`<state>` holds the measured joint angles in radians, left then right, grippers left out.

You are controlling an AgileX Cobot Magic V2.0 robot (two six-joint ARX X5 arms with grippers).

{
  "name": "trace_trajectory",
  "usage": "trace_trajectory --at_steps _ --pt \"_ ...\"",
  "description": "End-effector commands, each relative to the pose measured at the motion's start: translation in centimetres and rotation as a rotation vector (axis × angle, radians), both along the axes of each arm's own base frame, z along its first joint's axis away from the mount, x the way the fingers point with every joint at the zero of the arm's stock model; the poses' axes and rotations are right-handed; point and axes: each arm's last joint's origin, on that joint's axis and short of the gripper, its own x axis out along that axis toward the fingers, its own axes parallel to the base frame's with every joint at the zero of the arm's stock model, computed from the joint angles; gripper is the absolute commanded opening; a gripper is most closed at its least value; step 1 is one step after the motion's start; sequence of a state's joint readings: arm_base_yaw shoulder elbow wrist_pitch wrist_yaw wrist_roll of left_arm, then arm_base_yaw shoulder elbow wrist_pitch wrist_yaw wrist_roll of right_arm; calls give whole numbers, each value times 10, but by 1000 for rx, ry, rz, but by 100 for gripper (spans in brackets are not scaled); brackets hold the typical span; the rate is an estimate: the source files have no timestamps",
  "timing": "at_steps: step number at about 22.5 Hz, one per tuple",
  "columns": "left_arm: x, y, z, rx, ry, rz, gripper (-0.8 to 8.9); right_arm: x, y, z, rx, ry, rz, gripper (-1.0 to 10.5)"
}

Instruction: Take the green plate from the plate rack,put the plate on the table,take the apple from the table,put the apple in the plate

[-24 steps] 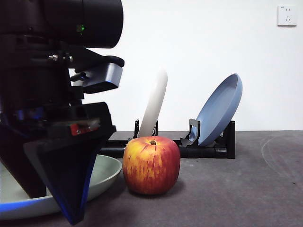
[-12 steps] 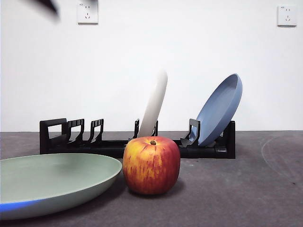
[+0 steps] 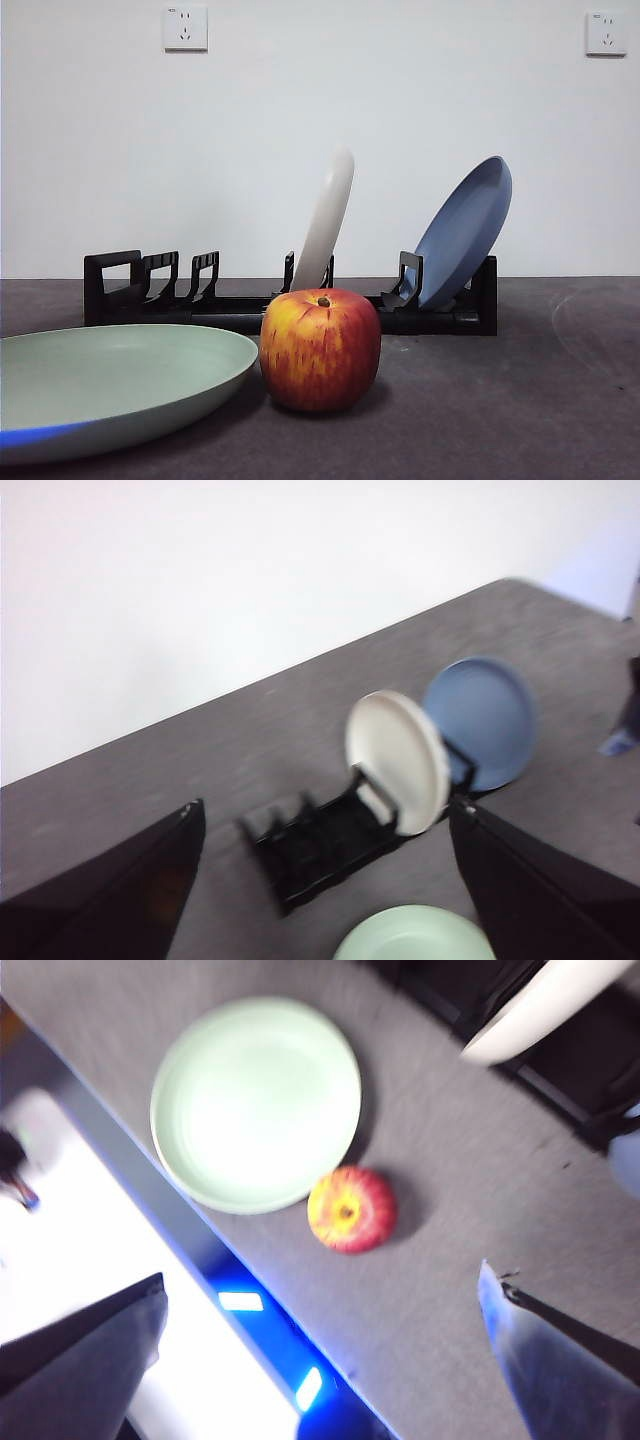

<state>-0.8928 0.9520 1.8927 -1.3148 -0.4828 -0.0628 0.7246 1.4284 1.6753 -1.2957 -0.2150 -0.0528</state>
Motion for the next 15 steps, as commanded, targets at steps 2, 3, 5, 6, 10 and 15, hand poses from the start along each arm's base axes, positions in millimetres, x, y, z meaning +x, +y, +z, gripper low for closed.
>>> trace_trajectory --at_steps 2,3,5,6,10,15 --pt "-6 9 1 4 -28 38 409 7 23 -19 -94 35 34 554" --pt "-7 11 1 1 -30 37 409 9 29 -25 -121 42 40 554" --pt "-11 15 1 -10 -38 37 409 13 40 -39 -166 66 55 554" --pt "-12 16 1 -13 -41 37 409 15 47 -46 -187 86 66 554" --pt "-16 22 1 -26 -51 38 409 24 64 -69 -246 126 101 554" --pt "-19 25 1 -34 -58 38 409 37 77 -96 -292 166 101 554"
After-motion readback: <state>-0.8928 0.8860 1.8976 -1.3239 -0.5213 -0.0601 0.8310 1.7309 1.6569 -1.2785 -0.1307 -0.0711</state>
